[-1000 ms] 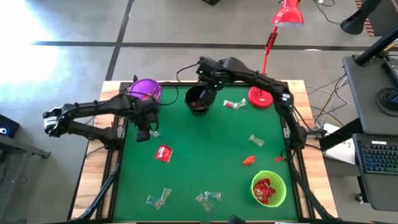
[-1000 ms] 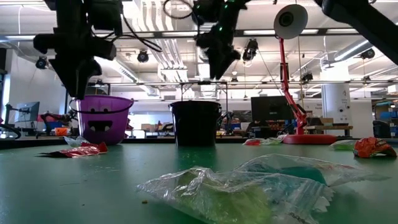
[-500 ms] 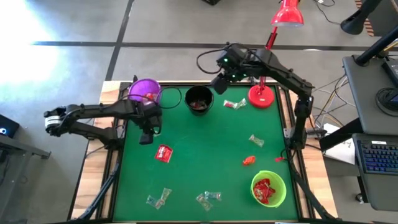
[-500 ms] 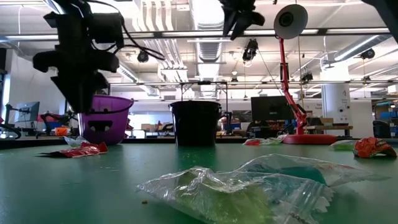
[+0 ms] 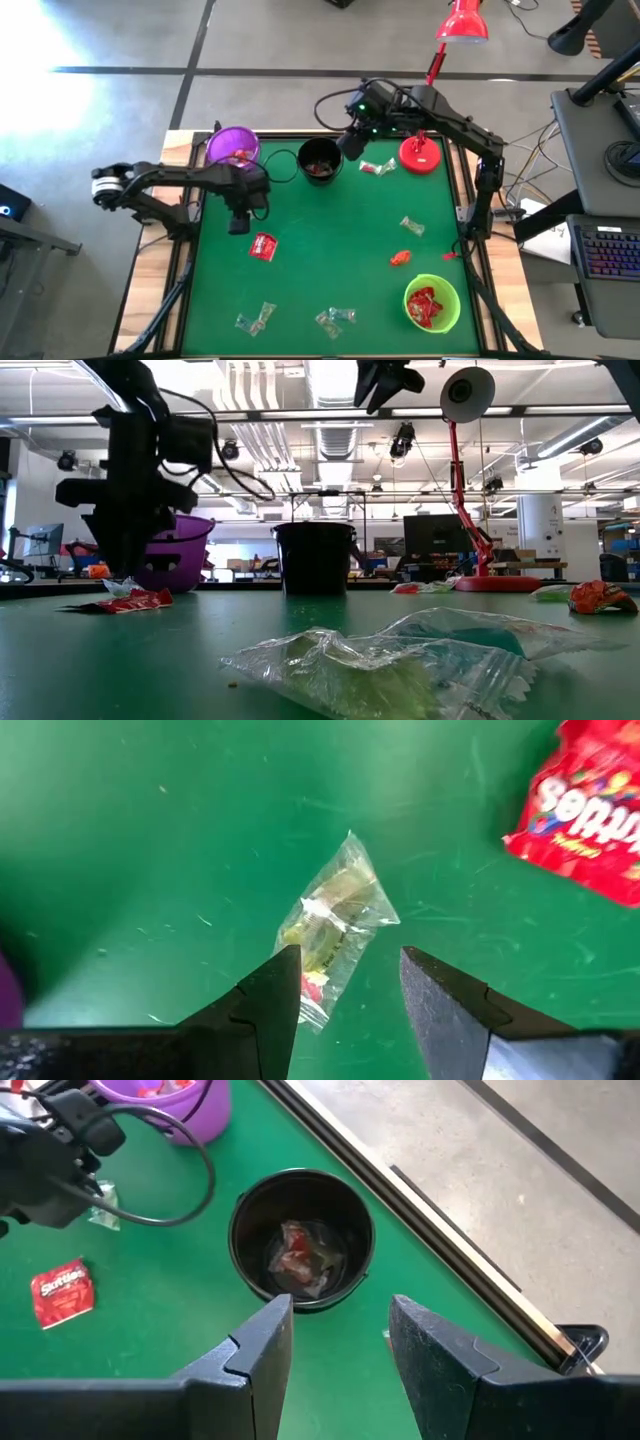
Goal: Sort candy
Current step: Put the green gummy into the black bucket
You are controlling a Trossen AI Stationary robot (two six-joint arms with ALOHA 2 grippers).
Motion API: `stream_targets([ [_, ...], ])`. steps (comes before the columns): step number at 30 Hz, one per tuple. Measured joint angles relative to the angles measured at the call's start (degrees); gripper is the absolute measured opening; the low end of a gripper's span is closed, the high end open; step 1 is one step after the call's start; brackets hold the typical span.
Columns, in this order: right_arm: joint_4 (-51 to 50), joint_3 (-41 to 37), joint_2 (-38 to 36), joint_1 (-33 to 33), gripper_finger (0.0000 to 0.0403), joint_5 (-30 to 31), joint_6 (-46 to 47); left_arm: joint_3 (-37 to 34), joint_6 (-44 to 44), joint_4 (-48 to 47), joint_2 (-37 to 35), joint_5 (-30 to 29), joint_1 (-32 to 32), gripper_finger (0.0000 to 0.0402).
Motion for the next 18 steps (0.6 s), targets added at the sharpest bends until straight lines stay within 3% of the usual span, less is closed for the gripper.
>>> stream_targets([
  [11,-0.07,0.00,0.00,0.24,0.0160,0.02,-0.02,0.04,-0.47,1.34,6.91,-2.88,0.07,0.0155],
  [18,-0.42,0.00,0.00,0.24,0.0160,0.00,-0.02,-0.58,-2.54,7.97,7.53,-2.93,0.22,0.0155],
])
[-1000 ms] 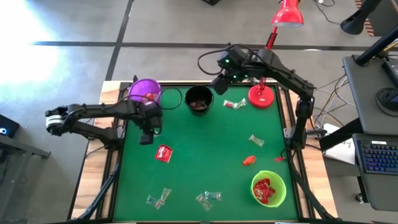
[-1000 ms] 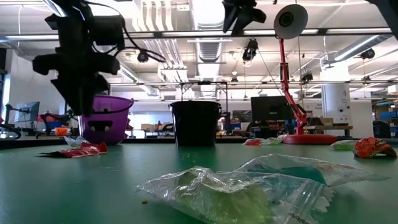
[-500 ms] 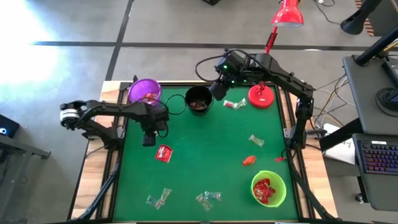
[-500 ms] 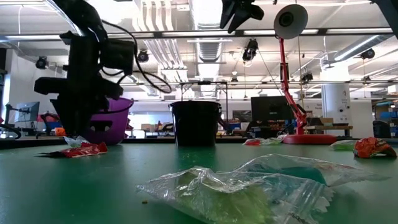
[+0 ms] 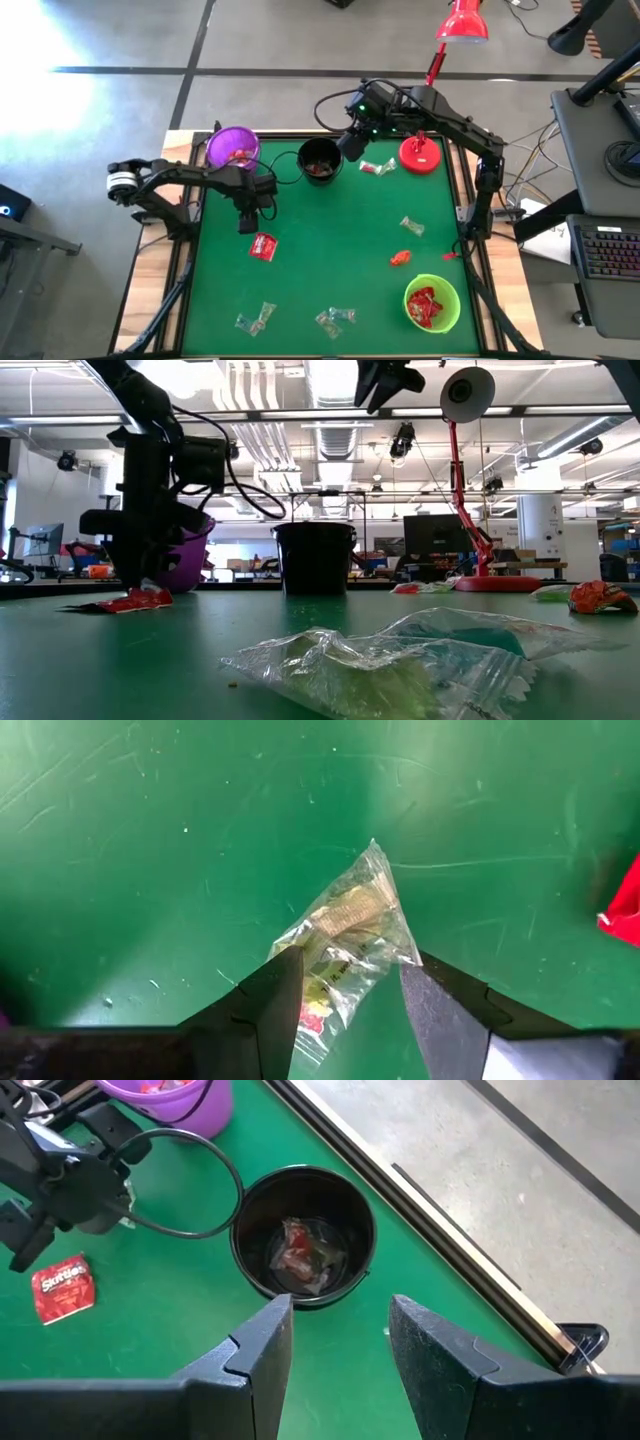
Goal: Sort candy
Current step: Put the green gummy into the black bucket
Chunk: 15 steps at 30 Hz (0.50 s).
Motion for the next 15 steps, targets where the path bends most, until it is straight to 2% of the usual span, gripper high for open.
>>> stream_targets([
  [5,-0.59,0.00,0.00,0.02,0.0160,-0.02,0.00,-0.21,-0.44,-1.56,-0.07,0.21,0.02,0.0137],
  [8,-0.60,0.00,0.00,0.00,0.0160,-0.02,0.00,-0.23,-0.29,-1.55,-0.07,0.40,0.04,0.0101],
  [13,-0.65,0.00,0.00,0.00,0.0160,-0.02,-0.02,-0.23,-0.06,-1.65,-0.09,1.44,0.02,0.0018],
  [15,-0.74,0.00,0.00,0.00,0.0160,-0.02,-0.04,-0.21,0.07,-1.79,-0.07,1.85,0.02,0.0007],
])
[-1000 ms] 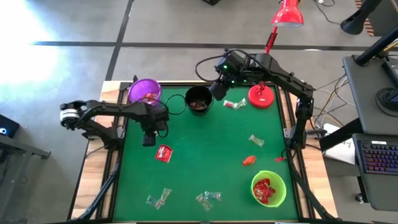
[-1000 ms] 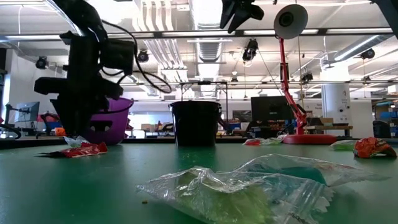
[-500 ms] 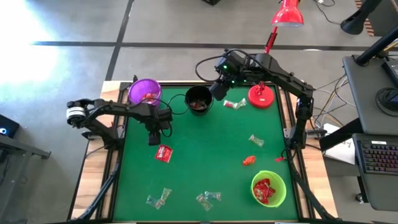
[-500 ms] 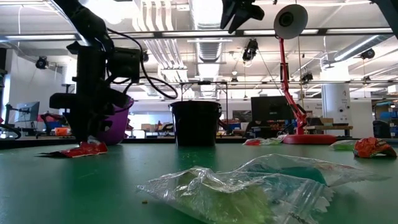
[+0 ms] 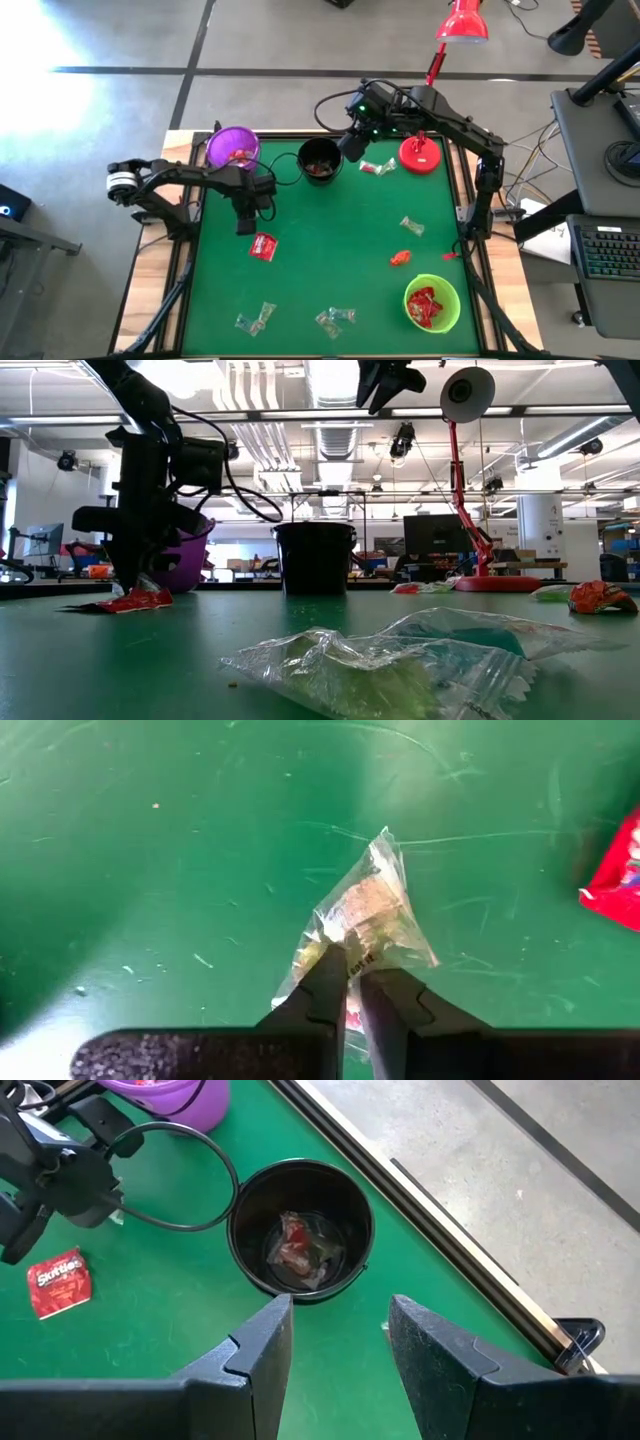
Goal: Sort candy
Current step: Put the green gummy into the black bucket
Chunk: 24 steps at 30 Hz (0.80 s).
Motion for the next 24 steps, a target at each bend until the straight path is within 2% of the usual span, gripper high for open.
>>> stream_targets([
  [6,-0.90,0.00,0.00,0.00,0.0160,0.01,-0.45,1.05,0.32,-4.14,-1.03,3.19,-0.11,0.0002],
  [13,-1.15,0.00,0.00,0.00,0.0160,0.03,-1.89,5.77,-0.17,-9.23,-7.79,4.74,-0.10,0.0000],
  [20,-1.13,0.00,0.00,0.00,0.0160,0.04,-2.84,14.51,-0.84,-8.62,-12.80,4.67,-0.07,0.0000],
  [24,-1.11,0.00,0.00,0.00,0.0160,0.05,-3.45,20.33,-0.86,-3.22,-12.73,4.21,0.30,0.0000],
])
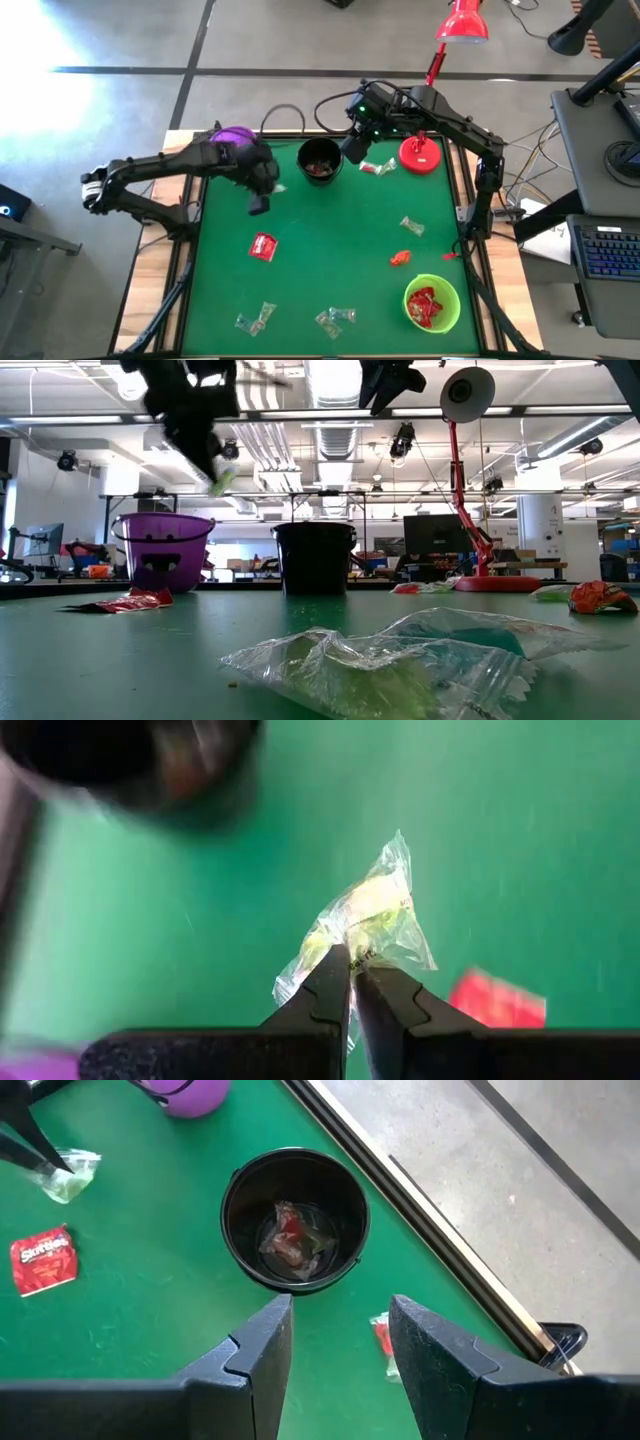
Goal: Sort candy
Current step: Put the green gummy into the black bucket
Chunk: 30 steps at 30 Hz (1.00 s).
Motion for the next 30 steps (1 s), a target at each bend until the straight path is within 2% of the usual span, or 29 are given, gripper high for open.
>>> stream_targets([
  [7,0.07,0.00,0.00,0.00,0.0160,0.03,-0.81,9.41,1.28,5.64,6.34,0.00,3.39,0.0000],
  [15,0.09,0.00,0.00,0.00,0.0160,0.04,-2.63,15.53,4.19,8.89,16.39,-0.07,8.19,0.0000],
  [22,-0.04,0.00,0.00,0.00,0.0160,0.04,-3.90,20.24,8.45,9.11,24.47,0.58,11.49,0.0000],
  [27,-0.09,0.00,0.00,0.00,0.0160,0.04,-4.10,24.30,9.69,8.45,29.06,4.59,12.87,0.0000],
  [30,-0.22,0.00,0.00,0.00,0.0160,0.01,-4.82,26.77,10.83,7.39,30.97,4.88,13.37,0.0000],
])
